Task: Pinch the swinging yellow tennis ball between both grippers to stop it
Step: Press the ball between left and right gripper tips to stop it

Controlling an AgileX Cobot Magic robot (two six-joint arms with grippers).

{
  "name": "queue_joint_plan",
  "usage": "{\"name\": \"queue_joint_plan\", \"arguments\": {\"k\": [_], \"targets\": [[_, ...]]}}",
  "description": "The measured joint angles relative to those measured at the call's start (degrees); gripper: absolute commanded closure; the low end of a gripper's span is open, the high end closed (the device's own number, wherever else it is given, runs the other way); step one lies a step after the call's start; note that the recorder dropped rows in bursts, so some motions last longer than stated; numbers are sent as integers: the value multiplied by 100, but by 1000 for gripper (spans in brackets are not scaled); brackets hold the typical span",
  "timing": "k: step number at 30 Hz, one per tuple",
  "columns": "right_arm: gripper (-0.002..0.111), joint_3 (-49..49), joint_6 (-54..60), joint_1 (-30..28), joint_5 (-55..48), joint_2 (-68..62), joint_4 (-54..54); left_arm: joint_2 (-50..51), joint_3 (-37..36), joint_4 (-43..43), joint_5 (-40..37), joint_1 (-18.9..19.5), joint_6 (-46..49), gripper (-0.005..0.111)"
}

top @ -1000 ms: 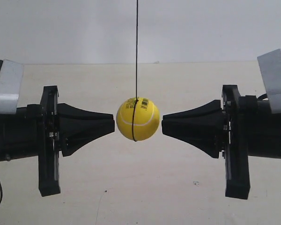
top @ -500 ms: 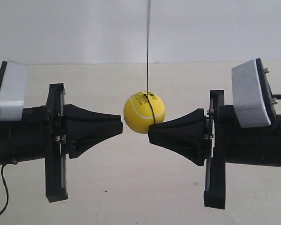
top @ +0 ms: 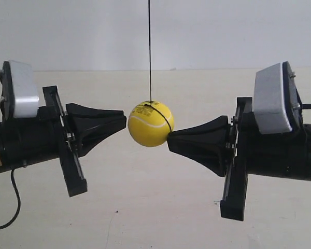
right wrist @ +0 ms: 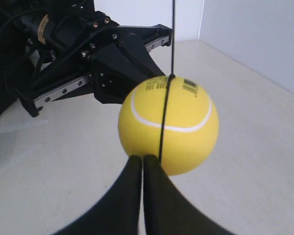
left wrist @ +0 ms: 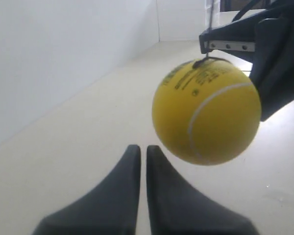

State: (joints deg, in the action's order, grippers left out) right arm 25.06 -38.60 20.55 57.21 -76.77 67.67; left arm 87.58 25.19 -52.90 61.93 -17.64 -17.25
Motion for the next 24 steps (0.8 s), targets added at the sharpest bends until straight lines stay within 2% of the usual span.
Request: {"name": "queue_joint_plan", "arguments": {"k": [4,24], "targets": [[108,0,0,0,-72,0,12,0,0,-249,459,23,7,102],[108,0,0,0,-193,0,12,0,0,-419,464,27,7,102]]}}
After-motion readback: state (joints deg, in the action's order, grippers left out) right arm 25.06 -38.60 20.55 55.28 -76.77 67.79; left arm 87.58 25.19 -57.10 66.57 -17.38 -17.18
